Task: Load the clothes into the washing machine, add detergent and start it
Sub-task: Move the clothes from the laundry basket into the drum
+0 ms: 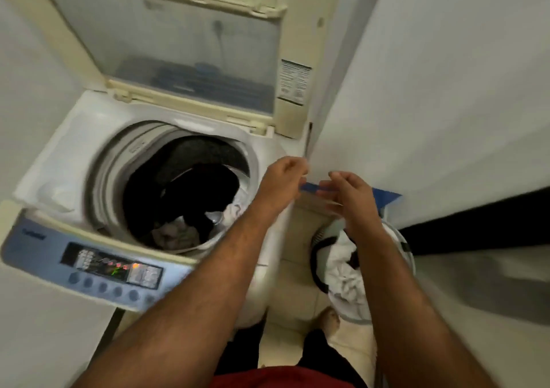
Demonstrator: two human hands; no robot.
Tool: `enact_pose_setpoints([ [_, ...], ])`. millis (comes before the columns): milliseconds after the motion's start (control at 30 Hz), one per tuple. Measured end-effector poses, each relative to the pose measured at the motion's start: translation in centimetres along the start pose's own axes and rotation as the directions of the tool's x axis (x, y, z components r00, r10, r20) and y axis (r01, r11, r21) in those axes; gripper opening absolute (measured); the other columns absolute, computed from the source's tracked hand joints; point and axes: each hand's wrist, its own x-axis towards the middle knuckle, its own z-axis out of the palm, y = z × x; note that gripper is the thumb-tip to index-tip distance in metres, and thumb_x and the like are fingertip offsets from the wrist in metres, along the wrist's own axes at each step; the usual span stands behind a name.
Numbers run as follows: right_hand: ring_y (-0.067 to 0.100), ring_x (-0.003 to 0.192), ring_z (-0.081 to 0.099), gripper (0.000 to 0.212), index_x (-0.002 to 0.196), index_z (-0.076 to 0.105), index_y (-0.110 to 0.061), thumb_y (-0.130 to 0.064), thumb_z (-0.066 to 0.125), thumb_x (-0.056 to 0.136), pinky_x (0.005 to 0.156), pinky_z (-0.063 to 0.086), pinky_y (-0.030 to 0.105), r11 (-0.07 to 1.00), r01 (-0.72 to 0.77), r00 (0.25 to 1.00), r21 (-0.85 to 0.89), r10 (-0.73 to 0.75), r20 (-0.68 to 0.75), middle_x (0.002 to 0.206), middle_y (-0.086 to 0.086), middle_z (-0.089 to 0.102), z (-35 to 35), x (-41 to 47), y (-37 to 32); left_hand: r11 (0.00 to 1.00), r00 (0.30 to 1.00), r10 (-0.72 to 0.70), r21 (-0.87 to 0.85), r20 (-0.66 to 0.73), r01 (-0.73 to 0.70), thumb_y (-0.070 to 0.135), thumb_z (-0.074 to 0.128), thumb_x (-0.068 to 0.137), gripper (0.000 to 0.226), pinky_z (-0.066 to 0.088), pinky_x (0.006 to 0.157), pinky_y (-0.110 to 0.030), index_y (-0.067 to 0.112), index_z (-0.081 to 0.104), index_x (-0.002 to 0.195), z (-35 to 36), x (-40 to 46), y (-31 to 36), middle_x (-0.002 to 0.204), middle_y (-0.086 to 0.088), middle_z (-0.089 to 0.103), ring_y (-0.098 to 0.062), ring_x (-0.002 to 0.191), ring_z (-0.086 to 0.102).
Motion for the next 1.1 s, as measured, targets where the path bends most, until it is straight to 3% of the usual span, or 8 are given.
enact_pose_setpoints([
  [167, 0.022, 0.077, 0.068, 0.011, 0.093, 0.059, -0.014, -0.023, 0.055, 0.099, 0.065, 0.053, 0.033, 0.995, -0.098, 0.959, 0.015, 0.098, -0.266, 0.085, 0.006, 0.069, -12.9, 0.1, 5.1, 0.979, 0.985, -0.059, 0.204, 0.161, 0.025, 0.034, 0.056, 0.093, 0.024, 0.054, 0.088, -0.042, 0.015, 0.065, 0.106, 11.5, 1.3, -3.3, 0.105, -0.006, 0.071, -0.021, 0.099, 0.067],
  [267, 0.019, 0.070, 0.066, 0.013, 0.090, 0.060, -0.012, -0.021, 0.055, 0.098, 0.054, 0.051, 0.028, 0.985, -0.169, 0.919, 0.018, 0.164, -0.359, 0.084, 0.008, 0.067, -19.1, 0.1, 9.1, 0.957, 0.965, -0.140, 0.282, 0.221, 0.074, 0.034, 0.056, 0.093, 0.020, 0.053, 0.087, -0.036, 0.021, 0.064, 0.106, 16.4, 1.9, -6.6, 0.105, 0.000, 0.068, -0.016, 0.098, 0.065],
  [333, 0.018, 0.070, 0.065, 0.014, 0.085, 0.060, -0.015, -0.021, 0.056, 0.097, 0.055, 0.050, 0.028, 0.974, -0.224, 0.896, 0.015, 0.212, -0.391, 0.086, 0.010, 0.067, -22.8, 0.1, 12.2, 0.937, 0.954, -0.191, 0.332, 0.230, 0.108, 0.032, 0.055, 0.095, 0.020, 0.052, 0.080, -0.031, 0.020, 0.064, 0.108, 19.2, 2.4, -9.1, 0.101, 0.001, 0.067, -0.014, 0.094, 0.063],
  [400, 0.021, 0.075, 0.065, 0.016, 0.081, 0.060, -0.018, -0.022, 0.057, 0.096, 0.060, 0.050, 0.033, 0.960, -0.281, 0.880, 0.009, 0.262, -0.396, 0.087, 0.011, 0.066, -25.6, 0.0, 15.0, 0.915, 0.949, -0.231, 0.380, 0.215, 0.137, 0.031, 0.056, 0.095, 0.024, 0.052, 0.077, -0.032, 0.015, 0.066, 0.109, 20.9, 3.0, -11.6, 0.097, -0.004, 0.067, -0.016, 0.090, 0.062],
  [667, 0.022, 0.077, 0.064, 0.012, 0.091, 0.064, -0.012, -0.024, 0.060, 0.093, 0.061, 0.048, 0.034, 0.884, -0.466, 0.837, -0.038, 0.427, -0.343, 0.085, 0.012, 0.065, -32.7, 2.1, 26.3, 0.815, 0.909, -0.381, 0.527, 0.171, 0.242, 0.036, 0.055, 0.094, 0.028, 0.051, 0.095, -0.045, 0.015, 0.063, 0.111, 26.7, 5.5, -21.7, 0.113, -0.008, 0.066, -0.024, 0.104, 0.062],
  [800, 0.030, 0.084, 0.066, 0.016, 0.096, 0.063, -0.008, -0.022, 0.063, 0.091, 0.065, 0.051, 0.038, 0.845, -0.521, 0.830, -0.119, 0.470, -0.299, 0.090, 0.014, 0.066, -33.8, 4.9, 31.8, 0.776, 0.889, -0.428, 0.570, 0.163, 0.269, 0.033, 0.055, 0.095, 0.017, 0.048, 0.095, -0.041, 0.019, 0.062, 0.101, 28.7, 7.3, -27.2, 0.106, -0.004, 0.064, -0.024, 0.107, 0.061],
  [900, 0.029, 0.090, 0.067, 0.020, 0.099, 0.062, -0.010, -0.026, 0.068, 0.088, 0.076, 0.056, 0.043, 0.814, -0.558, 0.818, -0.163, 0.505, -0.275, 0.102, 0.016, 0.069, -33.8, 7.3, 36.2, 0.758, 0.875, -0.459, 0.582, 0.155, 0.295, 0.034, 0.055, 0.095, 0.023, 0.049, 0.092, -0.039, 0.015, 0.062, 0.106, 29.6, 8.8, -31.0, 0.108, -0.007, 0.065, -0.025, 0.106, 0.061],
  [1100, 0.032, 0.110, 0.062, 0.054, 0.132, 0.049, -0.014, -0.030, 0.071, 0.086, 0.088, 0.056, 0.045, 0.743, -0.568, 0.823, -0.354, 0.508, -0.254, 0.129, 0.014, 0.059, -33.4, 12.9, 45.1, 0.732, 0.857, -0.492, 0.604, 0.150, 0.315, 0.039, 0.057, 0.093, 0.028, 0.051, 0.095, -0.043, 0.019, 0.062, 0.110, 29.9, 12.4, -39.0, 0.112, -0.004, 0.066, -0.022, 0.106, 0.062],
])
